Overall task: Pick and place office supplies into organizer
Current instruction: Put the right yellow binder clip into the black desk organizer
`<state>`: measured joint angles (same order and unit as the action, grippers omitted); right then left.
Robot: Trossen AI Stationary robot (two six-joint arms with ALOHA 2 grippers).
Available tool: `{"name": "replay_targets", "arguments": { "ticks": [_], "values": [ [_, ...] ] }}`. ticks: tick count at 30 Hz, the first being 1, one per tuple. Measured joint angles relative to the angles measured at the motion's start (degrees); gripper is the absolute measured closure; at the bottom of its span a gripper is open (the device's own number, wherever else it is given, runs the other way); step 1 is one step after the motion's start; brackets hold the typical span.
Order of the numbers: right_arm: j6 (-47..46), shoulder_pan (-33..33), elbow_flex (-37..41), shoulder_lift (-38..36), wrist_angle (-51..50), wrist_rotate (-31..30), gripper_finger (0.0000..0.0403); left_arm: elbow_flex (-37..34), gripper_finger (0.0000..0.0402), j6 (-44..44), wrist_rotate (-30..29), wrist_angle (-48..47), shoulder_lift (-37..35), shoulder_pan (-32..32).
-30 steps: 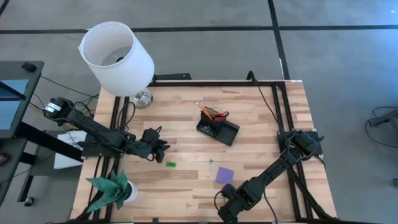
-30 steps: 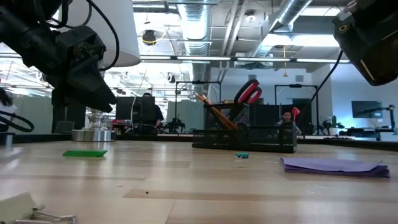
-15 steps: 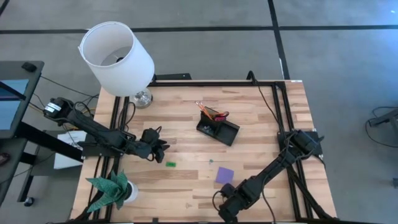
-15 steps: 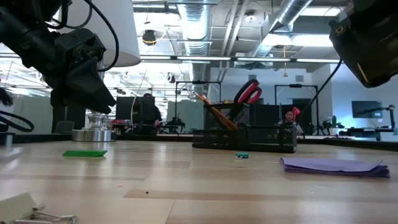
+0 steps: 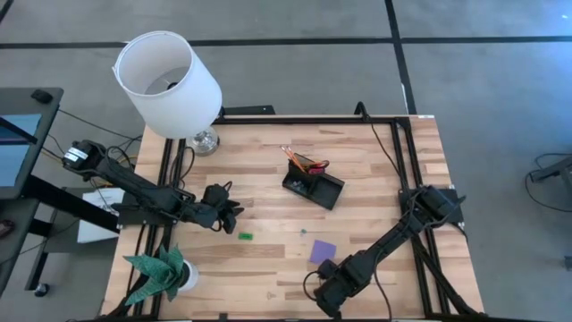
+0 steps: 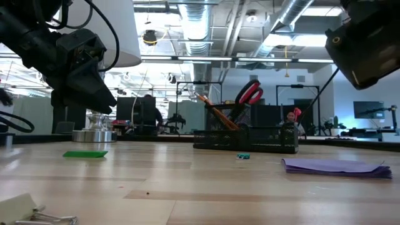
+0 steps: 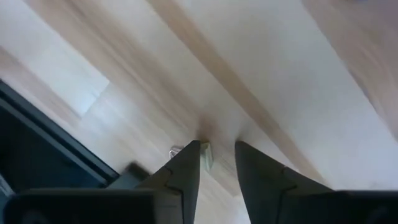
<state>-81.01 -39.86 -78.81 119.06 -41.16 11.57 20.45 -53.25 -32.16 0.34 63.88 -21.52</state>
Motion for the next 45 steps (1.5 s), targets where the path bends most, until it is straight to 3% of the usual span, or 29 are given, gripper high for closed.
{"name": "replay_targets", "arguments": {
  "ticks": [5, 10, 13, 26, 34, 42, 45],
  "values": [
    [6.5, -0.4, -4.8, 0.7, -6.0, -2.1, 0.0298, 0.0, 0.0274, 0.0, 0.0, 0.0, 0.0, 0.0],
    [16.9, -1.1, -10.2, 0.5, -15.4, -13.4, 0.0299, 0.0, 0.0274, 0.0, 0.0, 0.1, 0.0, 0.0],
    [23.1, -1.9, -10.5, 0.5, -15.1, -16.3, 0.0299, 0.0, 0.0274, 0.0, 0.2, 0.0, 0.0, 0.0],
    [17.6, -6.3, -10.7, 0.4, -19.9, -16.1, 0.0300, 0.0, 0.0274, -0.8, 0.3, 0.0, 0.0, 0.0],
    [22.0, -8.5, -10.7, 0.3, -20.1, -12.9, 0.0280, 0.0, 0.0274, -2.9, 0.4, 0.0, 0.0, 0.0],
    [41.4, -9.5, -10.8, 0.3, -19.8, -13.2, 0.0211, 0.0, 0.0274, -3.3, 0.4, 0.0, 0.0, 0.0],
    [43.6, -8.3, -10.8, 0.3, -19.4, -15.1, 0.0199, 0.0, 0.0274, -3.4, 0.4, 0.0, 0.0, 0.0]
  ]
}}
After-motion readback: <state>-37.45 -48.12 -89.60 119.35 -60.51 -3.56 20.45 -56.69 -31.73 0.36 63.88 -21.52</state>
